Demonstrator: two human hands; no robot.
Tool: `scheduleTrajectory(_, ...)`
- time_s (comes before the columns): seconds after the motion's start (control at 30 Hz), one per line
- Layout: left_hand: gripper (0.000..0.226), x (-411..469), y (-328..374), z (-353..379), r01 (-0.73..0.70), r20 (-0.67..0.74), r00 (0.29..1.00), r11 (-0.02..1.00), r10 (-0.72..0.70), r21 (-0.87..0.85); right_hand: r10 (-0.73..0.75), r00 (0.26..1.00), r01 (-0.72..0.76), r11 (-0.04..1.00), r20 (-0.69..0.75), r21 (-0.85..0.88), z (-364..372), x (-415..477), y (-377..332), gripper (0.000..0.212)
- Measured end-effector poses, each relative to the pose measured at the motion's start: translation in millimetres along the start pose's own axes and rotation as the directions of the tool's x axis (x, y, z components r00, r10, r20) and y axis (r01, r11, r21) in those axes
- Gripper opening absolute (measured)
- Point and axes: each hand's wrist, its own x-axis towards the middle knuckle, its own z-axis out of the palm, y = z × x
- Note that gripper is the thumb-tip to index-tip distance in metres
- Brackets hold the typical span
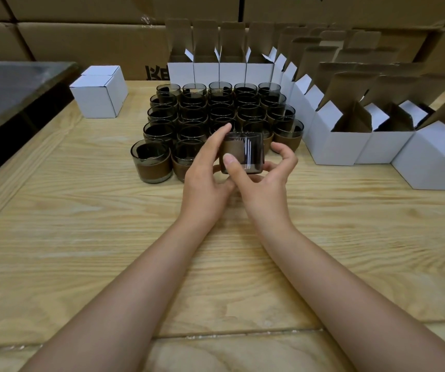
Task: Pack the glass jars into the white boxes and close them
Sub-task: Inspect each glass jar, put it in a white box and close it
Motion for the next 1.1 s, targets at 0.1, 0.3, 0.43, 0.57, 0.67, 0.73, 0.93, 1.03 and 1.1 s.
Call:
scheduleTrajectory(0.1, 0.072, -0.4, 0.6, -0.2, -0.029, 0.006, 1.000, 0.999, 0.029, 0.032, -0.012, 1.000, 0.012, 1.000, 0.006, -0.012, -0.2, 0.5, 2.0, 0.066)
scheduleTrajectory(0.3, 0.088, -1.3, 3.8, 0.3, 0.020, 0.047, 0.999, 1.000, -0.020, 0.019, 0.018, 1.000, -0.017, 0.997, -0.008, 0.077, -2.1, 3.2, 6.0, 0.049)
scheduleTrajectory(0.43, 0.099, -1.2, 6.4, 0.2, 0.052, 0.051, 0.997, 0.999, -0.051, -0.015, 0.085, 0.996, -0.086, 0.968, 0.013, 0.235, -1.7, 4.4, 3.0, 0.037)
scheduleTrajectory(0.57, 0.097, 0.2, 6.0, 0.0, 0.053, 0.042, 0.998, 0.998, -0.052, -0.037, 0.138, 0.988, -0.155, 0.917, 0.072, 0.369, -0.5, 6.2, 0.7, 0.046)
scheduleTrajectory(0.67, 0.089, 0.5, 4.9, 0.7, 0.058, 0.046, 0.997, 0.997, -0.056, -0.046, 0.180, 0.978, -0.206, 0.896, 0.102, 0.393, -1.1, 6.7, 2.0, 0.047)
scheduleTrajectory(0.73, 0.083, 0.3, 4.0, 1.6, 0.062, 0.049, 0.997, 0.997, -0.060, -0.048, 0.210, 0.972, -0.236, 0.876, 0.108, 0.422, -1.1, 7.4, 2.6, 0.047)
scheduleTrajectory(0.93, 0.076, 0.7, 5.6, 1.2, 0.056, 0.020, 0.998, 0.998, -0.055, -0.030, 0.202, 0.970, -0.239, 0.881, 0.133, 0.408, -1.0, 6.1, 2.2, 0.044)
scheduleTrajectory(1.03, 0.071, 0.1, 6.0, 1.9, 0.013, 0.001, 1.000, 1.000, -0.013, -0.005, 0.119, 0.992, -0.124, 0.967, 0.035, 0.220, 1.0, 3.6, 0.2, 0.068)
scheduleTrajectory(1.1, 0.070, -0.4, 4.4, 1.2, -0.028, -0.009, 1.000, 0.999, 0.028, 0.024, 0.030, 0.999, -0.029, 0.998, -0.017, 0.052, 2.4, 1.1, 0.5, 0.074)
